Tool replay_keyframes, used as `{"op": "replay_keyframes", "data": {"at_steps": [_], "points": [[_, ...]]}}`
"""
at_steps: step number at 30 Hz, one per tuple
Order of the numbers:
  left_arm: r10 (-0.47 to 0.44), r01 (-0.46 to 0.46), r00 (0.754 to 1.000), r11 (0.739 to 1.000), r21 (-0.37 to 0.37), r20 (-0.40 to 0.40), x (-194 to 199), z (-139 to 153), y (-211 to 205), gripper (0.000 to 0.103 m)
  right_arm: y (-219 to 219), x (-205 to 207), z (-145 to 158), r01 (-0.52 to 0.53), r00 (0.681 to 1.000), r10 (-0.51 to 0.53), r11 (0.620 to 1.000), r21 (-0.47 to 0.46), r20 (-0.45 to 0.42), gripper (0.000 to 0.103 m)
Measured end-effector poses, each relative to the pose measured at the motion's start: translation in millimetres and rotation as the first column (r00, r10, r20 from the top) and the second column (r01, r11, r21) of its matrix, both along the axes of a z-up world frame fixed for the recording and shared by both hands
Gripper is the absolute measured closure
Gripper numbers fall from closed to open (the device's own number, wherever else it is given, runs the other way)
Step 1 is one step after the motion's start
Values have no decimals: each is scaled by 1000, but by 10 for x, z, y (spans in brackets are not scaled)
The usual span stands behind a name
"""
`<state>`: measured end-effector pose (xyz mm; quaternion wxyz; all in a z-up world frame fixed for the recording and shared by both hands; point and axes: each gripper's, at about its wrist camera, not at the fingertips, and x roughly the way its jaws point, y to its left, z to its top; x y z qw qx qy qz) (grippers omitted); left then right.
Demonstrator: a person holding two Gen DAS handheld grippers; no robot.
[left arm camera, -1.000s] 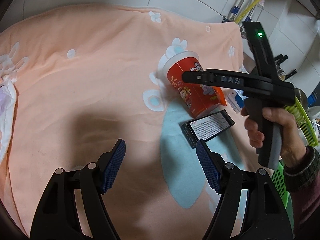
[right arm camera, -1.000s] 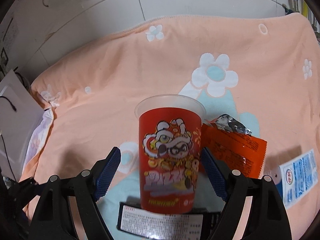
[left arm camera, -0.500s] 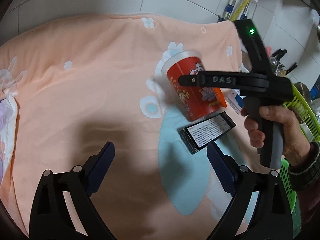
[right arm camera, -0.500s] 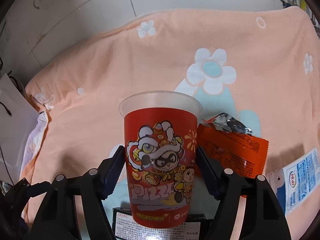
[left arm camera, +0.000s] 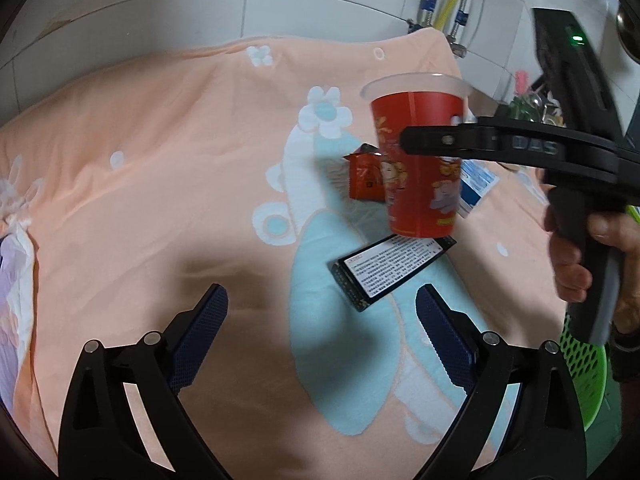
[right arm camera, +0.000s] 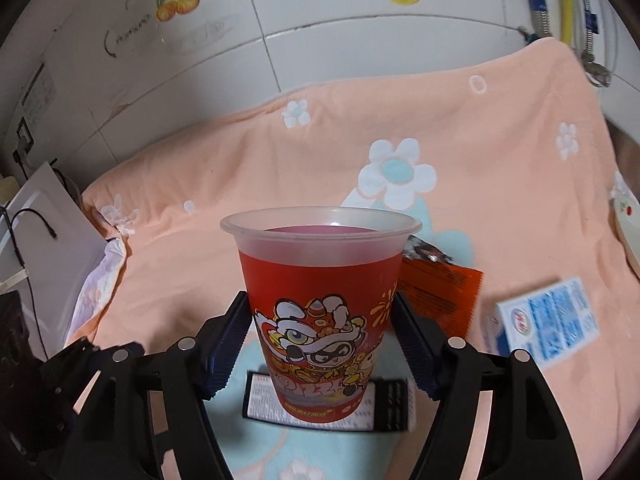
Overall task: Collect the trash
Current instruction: 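Grasp the red snack cup with the right tool and lift it, then carry the red cup toward the basket while the left tool grasps the black box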
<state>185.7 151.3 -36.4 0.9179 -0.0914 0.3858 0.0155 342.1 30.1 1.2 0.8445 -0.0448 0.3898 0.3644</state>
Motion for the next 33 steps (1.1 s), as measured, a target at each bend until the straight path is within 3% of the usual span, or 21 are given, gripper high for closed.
{"op": "replay_keyframes", "data": {"at_steps": [14, 22, 33], "points": [[-108, 112, 993, 989, 101, -41, 281, -39, -277, 8, -993, -472, 290, 83, 995, -85, 996, 40, 51, 35], [-243, 256, 966, 949, 185, -89, 534, -145, -511, 8, -1669, -779, 265, 152, 987, -155, 987, 53, 49, 35], [-335, 351, 931, 931, 102, -144, 879, -293, -525, 8, -2307, -1229, 151, 244, 968, -247, 968, 65, 38, 35]]}}
